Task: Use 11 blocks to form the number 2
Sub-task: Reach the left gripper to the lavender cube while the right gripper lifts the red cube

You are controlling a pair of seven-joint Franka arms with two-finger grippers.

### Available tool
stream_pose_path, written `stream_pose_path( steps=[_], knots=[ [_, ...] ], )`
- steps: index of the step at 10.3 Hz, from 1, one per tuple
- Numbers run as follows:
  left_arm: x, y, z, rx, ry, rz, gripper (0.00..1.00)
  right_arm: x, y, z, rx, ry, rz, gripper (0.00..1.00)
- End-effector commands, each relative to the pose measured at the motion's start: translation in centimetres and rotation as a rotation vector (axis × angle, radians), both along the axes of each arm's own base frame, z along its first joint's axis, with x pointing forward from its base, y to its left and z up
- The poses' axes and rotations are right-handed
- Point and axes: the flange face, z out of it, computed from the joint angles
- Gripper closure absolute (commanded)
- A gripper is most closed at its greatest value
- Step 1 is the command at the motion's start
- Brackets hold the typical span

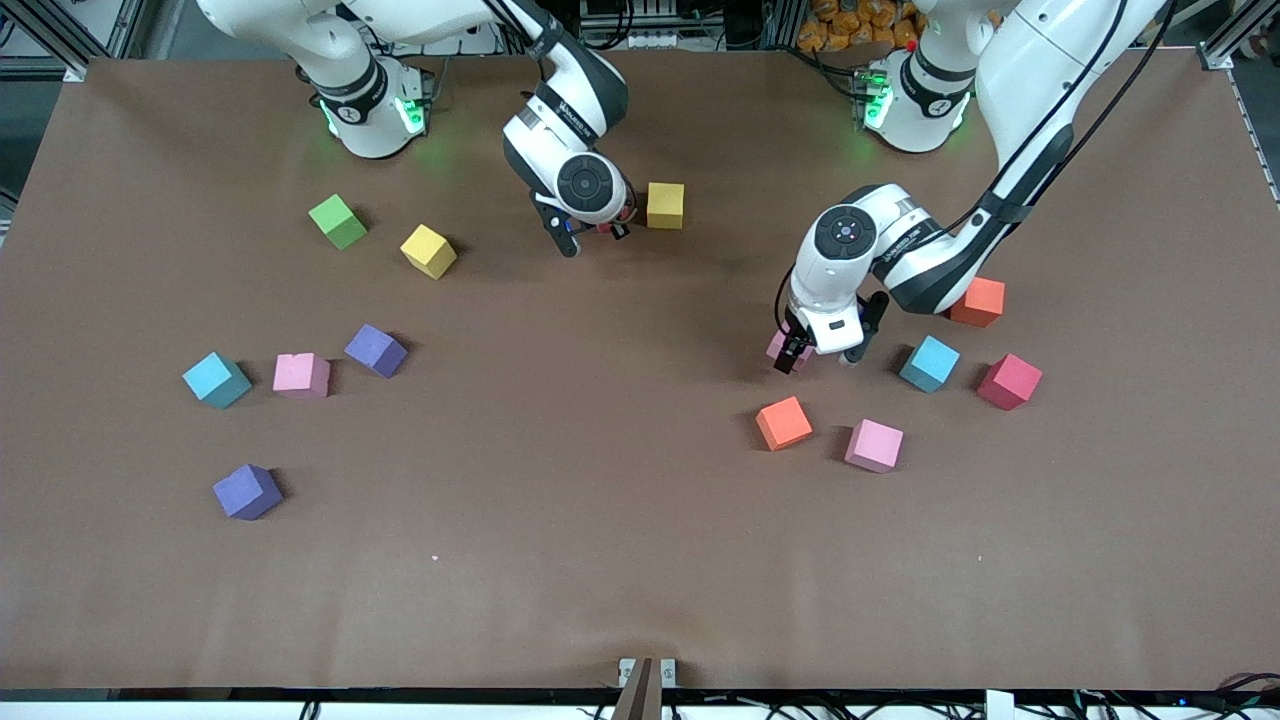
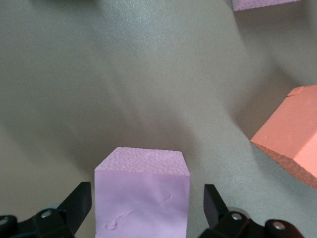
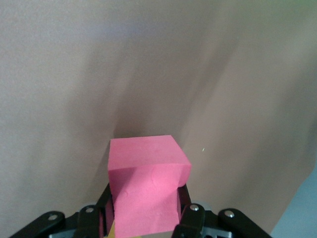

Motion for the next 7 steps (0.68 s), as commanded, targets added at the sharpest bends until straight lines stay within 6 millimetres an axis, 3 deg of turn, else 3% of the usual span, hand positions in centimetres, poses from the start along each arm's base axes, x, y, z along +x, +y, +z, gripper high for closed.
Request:
stream_pose_path(
  steps=[1, 2, 7],
  knots=[
    [0.4, -0.1, 0.1, 0.004, -0.022, 0.001, 0.94, 0.2, 0.3, -0.2, -0.024, -0.003, -0.123, 1.0],
    [0.3, -0.1, 0.1, 0.005, -0.021, 0.001, 1.0, 0.4, 0.3, -0.2, -0.03, -0.007, -0.149, 1.0],
    [0.2, 0.7, 1.5, 0.02, -0.051, 0.129, 1.0, 0.4, 0.5, -1.0, -0.059, -0.015, -0.236, 1.0]
  ],
)
